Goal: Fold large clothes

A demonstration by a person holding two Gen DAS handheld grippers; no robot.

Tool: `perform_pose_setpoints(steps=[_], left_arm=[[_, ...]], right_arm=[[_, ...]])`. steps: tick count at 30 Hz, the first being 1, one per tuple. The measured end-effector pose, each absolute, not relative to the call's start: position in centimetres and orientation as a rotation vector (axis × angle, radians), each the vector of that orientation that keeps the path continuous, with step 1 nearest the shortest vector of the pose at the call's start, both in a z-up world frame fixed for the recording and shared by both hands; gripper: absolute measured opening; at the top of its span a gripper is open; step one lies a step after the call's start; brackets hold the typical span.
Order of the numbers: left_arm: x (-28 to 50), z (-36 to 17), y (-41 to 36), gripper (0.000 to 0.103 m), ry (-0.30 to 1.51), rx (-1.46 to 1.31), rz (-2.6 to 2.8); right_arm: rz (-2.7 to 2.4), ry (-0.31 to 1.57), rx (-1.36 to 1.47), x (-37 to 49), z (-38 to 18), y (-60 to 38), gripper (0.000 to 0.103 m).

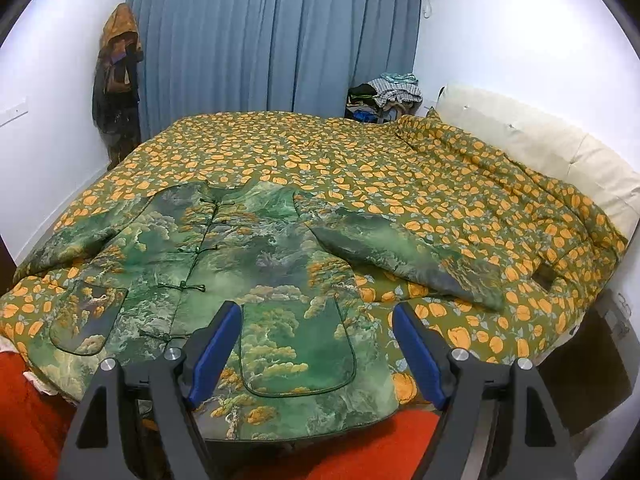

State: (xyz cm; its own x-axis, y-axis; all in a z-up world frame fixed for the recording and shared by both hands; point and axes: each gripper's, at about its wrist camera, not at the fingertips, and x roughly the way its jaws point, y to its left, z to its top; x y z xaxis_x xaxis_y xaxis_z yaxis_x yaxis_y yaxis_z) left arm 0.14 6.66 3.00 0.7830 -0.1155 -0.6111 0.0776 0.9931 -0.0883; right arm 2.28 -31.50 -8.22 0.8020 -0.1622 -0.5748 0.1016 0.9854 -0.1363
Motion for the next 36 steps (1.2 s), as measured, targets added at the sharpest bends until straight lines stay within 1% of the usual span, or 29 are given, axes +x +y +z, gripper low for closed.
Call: perform_pose_setpoints(steps=[6,13,18,20,22,25,30,33,34,36], left_arm=[[1.2,2.5,5.5,0.102,0.668,-0.033,-0.133],[3.0,0.8,5.9,0.102,0.709,-0.058,-0.124],[3.8,-0.1,6.0,0.102,0.729,-0.055,-0.112],[4.2,-0.6,5.6,0.102,0.739,-0.044,-0.107],[4.8,-1.1,5.3,0.102,0.752,-0.035,-0.097],[5.8,-1.9,4.7,0.102,0.783,-0.027,-0.079],[7.4,-3.3,3.4,0.102,0.851,0.009,-0.071],[7.7,-3.8,2.6,0.102,0.867,0.042,-0.076],[7.8,-3.9,2.5,0.102,0.871,0.049,-0.077],[7.9,-4.2,2.3,0.102,0.88,0.057,-0.078]], right_arm=[[-0.078,0.577,0.005,0.0,-7.4,-35.1,0.079],[-0.153,0.604,0.057,0.9,-7.7,-38.9,0.079],[-0.268,0.534,0.128,4.3,-5.1,-47.3,0.079],[-0.301,0.537,0.19,6.3,-5.1,-51.5,0.079],[-0.34,0.562,0.31,8.6,-6.0,-56.7,0.079],[-0.392,0.629,0.527,10.9,-9.6,-63.4,0.079],[-0.445,0.725,0.884,13.5,-19.0,-70.5,0.079],[-0.493,0.715,1.021,14.4,-23.7,-72.7,0.078],[-0.52,0.701,1.058,14.6,-24.9,-73.3,0.075],[-0.554,0.653,1.124,15.0,-26.9,-74.2,0.073]])
